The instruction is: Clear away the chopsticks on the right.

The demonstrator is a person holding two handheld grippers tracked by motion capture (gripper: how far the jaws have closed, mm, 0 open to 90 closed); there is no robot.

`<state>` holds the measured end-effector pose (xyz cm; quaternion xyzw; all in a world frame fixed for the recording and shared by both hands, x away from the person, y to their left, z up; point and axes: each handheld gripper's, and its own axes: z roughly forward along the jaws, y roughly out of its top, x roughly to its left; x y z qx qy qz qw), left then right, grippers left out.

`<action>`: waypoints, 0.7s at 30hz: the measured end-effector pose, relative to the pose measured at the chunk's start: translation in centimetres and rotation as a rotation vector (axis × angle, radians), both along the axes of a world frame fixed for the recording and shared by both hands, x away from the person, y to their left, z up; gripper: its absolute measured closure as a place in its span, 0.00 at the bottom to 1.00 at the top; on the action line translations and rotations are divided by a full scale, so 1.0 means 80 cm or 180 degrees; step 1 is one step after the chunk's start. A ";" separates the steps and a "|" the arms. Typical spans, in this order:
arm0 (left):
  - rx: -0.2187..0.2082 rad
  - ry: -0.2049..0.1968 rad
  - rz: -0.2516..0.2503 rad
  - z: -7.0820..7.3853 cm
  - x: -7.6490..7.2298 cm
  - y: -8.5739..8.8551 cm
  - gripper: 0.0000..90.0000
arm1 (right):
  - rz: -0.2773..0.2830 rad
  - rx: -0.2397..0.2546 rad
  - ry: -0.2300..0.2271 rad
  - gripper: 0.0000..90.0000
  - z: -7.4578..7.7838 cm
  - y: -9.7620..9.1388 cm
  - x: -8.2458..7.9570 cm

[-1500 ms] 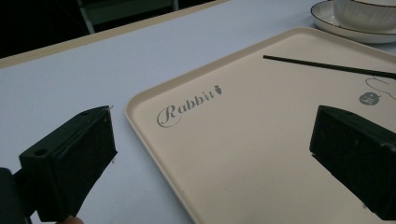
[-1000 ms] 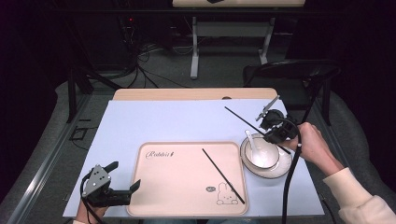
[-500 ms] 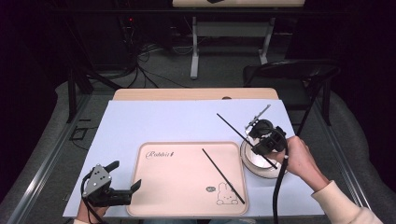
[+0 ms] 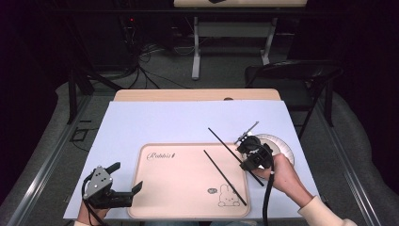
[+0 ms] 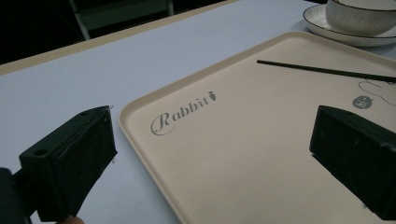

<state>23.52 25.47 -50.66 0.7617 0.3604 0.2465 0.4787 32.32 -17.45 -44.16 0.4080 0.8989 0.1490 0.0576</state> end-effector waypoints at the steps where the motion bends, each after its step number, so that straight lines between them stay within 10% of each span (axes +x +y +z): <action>1: -0.0001 0.0001 -0.0002 0.000 0.000 0.000 0.00 | -0.0021 0.0030 0.0024 0.94 -0.005 0.002 0.000; 21: -0.0013 0.0010 -0.0012 0.000 0.001 0.000 0.00 | -0.0392 0.0146 0.0220 0.94 -0.092 0.027 0.009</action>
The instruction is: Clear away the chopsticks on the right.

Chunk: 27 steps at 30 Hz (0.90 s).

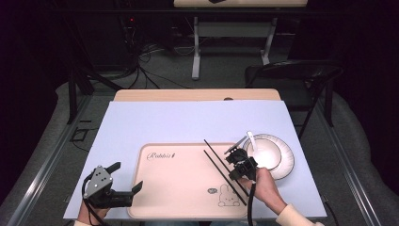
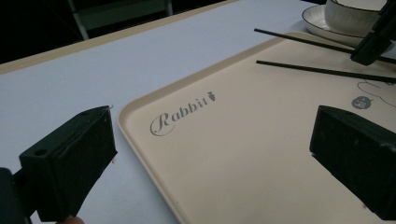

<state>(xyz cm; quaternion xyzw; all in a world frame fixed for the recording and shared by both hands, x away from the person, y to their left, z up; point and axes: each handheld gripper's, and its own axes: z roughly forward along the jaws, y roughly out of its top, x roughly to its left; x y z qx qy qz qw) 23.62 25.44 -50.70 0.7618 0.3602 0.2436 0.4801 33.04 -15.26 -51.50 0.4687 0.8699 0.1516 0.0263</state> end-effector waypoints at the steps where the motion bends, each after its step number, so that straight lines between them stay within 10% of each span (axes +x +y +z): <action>1: -0.0001 -0.0001 0.0000 0.000 0.000 0.000 0.00 | -0.0036 0.0023 0.0006 0.94 -0.004 0.000 0.002; 18: 0.0004 0.0001 -0.0005 0.000 0.000 0.000 0.00 | -0.0100 0.0075 -0.0051 0.86 -0.015 0.008 -0.005; 27: -0.0002 0.0000 0.0000 0.000 0.000 0.000 0.00 | 0.0161 0.0136 -0.0519 0.45 0.002 0.004 -0.020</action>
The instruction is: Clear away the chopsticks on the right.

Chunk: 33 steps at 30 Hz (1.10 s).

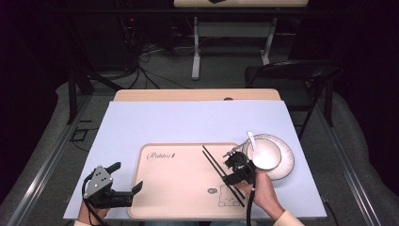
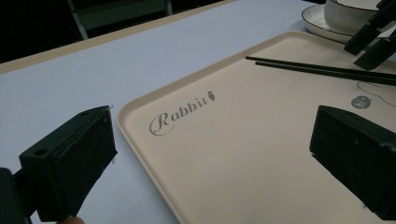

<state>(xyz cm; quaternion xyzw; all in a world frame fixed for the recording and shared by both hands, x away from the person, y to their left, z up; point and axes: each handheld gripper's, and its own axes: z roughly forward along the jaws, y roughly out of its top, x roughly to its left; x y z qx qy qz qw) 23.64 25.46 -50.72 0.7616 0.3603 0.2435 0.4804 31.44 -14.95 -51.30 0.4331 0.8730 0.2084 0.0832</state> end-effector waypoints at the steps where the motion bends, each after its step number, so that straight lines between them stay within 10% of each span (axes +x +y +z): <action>1: 0.0001 -0.0001 0.0002 0.000 0.000 0.000 0.00 | 0.0015 0.0017 -0.0069 0.42 0.004 -0.001 -0.003; 12: 0.0007 -0.0006 0.0008 0.000 0.000 0.000 0.00 | 0.0407 0.0425 -0.0867 0.12 0.040 -0.041 -0.042; 23: 0.0011 -0.0005 0.0013 0.000 0.000 0.000 0.00 | 0.0387 0.0760 -0.1361 0.04 0.056 -0.106 -0.081; 33: 0.0018 0.0004 0.0024 0.000 0.001 0.000 0.00 | 0.0211 0.0757 -0.1851 0.02 0.051 -0.151 -0.129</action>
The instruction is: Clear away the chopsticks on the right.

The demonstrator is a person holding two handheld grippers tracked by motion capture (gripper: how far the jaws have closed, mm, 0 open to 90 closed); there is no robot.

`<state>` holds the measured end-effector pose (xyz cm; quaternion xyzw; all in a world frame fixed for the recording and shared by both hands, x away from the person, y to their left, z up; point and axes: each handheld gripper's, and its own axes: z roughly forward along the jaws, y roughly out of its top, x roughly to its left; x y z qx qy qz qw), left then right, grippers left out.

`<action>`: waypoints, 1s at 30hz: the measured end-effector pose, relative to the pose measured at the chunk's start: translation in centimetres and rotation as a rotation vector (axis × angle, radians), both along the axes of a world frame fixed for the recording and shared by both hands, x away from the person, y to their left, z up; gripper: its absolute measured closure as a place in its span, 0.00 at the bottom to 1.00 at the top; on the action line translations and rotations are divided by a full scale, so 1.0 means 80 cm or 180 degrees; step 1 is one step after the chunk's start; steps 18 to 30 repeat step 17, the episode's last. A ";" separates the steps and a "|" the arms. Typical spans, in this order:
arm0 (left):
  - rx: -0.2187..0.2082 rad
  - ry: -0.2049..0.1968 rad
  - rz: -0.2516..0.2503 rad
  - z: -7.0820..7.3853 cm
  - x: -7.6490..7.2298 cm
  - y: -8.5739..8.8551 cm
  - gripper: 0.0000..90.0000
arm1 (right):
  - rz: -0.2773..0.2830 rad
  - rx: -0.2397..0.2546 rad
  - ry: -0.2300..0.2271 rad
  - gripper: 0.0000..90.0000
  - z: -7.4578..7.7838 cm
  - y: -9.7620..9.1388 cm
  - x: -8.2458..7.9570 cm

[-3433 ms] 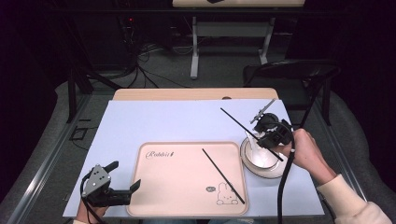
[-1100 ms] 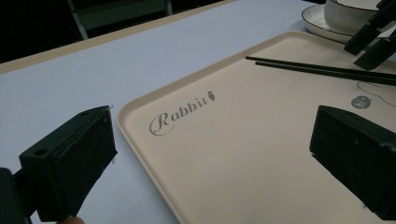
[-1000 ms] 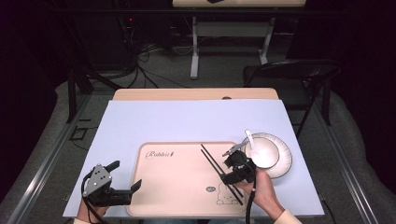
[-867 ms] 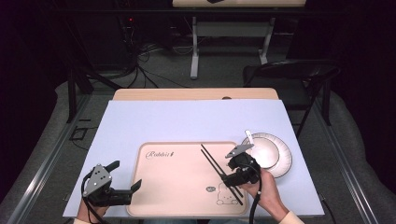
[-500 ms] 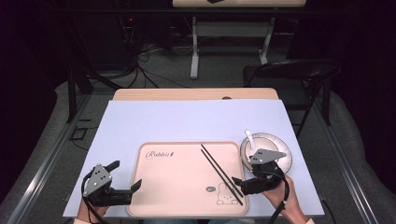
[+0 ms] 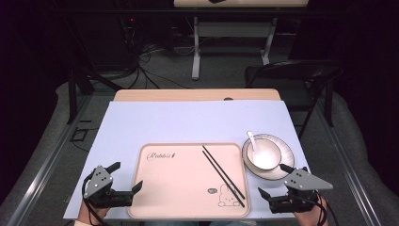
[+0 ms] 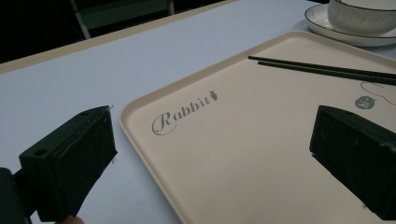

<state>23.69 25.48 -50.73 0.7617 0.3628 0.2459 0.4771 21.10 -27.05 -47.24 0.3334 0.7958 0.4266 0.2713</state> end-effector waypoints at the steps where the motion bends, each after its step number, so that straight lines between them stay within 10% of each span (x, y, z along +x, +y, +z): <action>1: -0.0001 -0.0006 0.0001 0.000 0.000 0.000 0.00 | 0.0006 0.0011 -0.0021 0.01 -0.002 -0.005 -0.005; 30: 0.0002 0.0006 0.0003 -0.001 0.001 -0.001 0.00 | -0.0092 -0.0040 -0.0208 0.00 -0.014 -0.020 -0.025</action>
